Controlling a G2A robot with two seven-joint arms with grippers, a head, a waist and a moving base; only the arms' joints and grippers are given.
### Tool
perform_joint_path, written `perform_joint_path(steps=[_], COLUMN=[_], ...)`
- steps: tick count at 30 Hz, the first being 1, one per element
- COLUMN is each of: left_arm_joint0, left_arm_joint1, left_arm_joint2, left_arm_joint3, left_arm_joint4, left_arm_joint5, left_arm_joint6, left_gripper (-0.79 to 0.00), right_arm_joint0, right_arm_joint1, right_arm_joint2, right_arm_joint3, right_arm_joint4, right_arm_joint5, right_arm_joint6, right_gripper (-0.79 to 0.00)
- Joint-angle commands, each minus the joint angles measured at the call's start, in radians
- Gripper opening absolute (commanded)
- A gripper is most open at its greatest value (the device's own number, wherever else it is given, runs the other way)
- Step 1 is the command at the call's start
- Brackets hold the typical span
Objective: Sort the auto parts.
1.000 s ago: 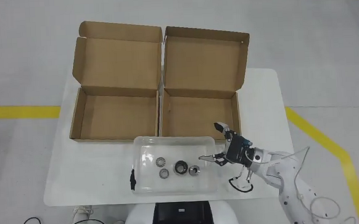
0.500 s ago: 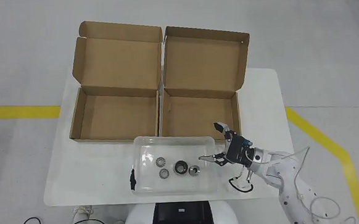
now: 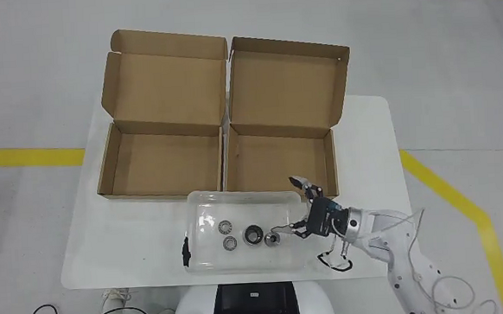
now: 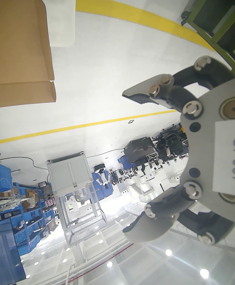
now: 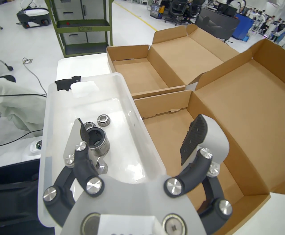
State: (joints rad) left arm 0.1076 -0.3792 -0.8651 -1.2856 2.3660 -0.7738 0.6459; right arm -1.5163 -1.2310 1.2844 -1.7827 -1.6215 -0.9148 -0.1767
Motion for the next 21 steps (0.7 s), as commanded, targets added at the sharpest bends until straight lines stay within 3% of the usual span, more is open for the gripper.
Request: perform_joint_path(steps=[1, 12, 15, 16, 17, 21], left_arm_joint0=[0.000, 0.000, 0.000, 0.000, 0.000, 0.000], left_arm_joint1=[0.000, 0.000, 0.000, 0.000, 0.000, 0.000], left_arm_joint2=[0.000, 0.000, 0.000, 0.000, 0.000, 0.000], left_arm_joint3=[0.000, 0.000, 0.000, 0.000, 0.000, 0.000], left_arm_joint4=[0.000, 0.000, 0.000, 0.000, 0.000, 0.000], left_arm_joint5=[0.000, 0.000, 0.000, 0.000, 0.000, 0.000], left_arm_joint6=[0.000, 0.000, 0.000, 0.000, 0.000, 0.000], left_gripper=[0.000, 0.000, 0.000, 0.000, 0.000, 0.000], right_arm_joint0=[0.009, 0.084, 0.102, 0.107, 0.112, 0.130], right_arm_joint1=[0.001, -0.008, -0.010, -0.010, -0.009, -0.006], right_arm_joint2=[-0.026, -0.190, -0.204, -0.208, -0.213, -0.234], right_arm_joint3=[-0.015, -0.042, -0.032, -0.030, -0.028, -0.021], right_arm_joint4=[-0.010, -0.024, 0.005, 0.014, 0.020, 0.032], right_arm_joint5=[-0.012, -0.024, -0.022, -0.027, -0.036, -0.072], right_arm_joint6=[0.022, 0.258, 0.306, 0.317, 0.330, 0.393], right_gripper=[0.000, 0.000, -0.074, -0.154, -0.166, -0.099])
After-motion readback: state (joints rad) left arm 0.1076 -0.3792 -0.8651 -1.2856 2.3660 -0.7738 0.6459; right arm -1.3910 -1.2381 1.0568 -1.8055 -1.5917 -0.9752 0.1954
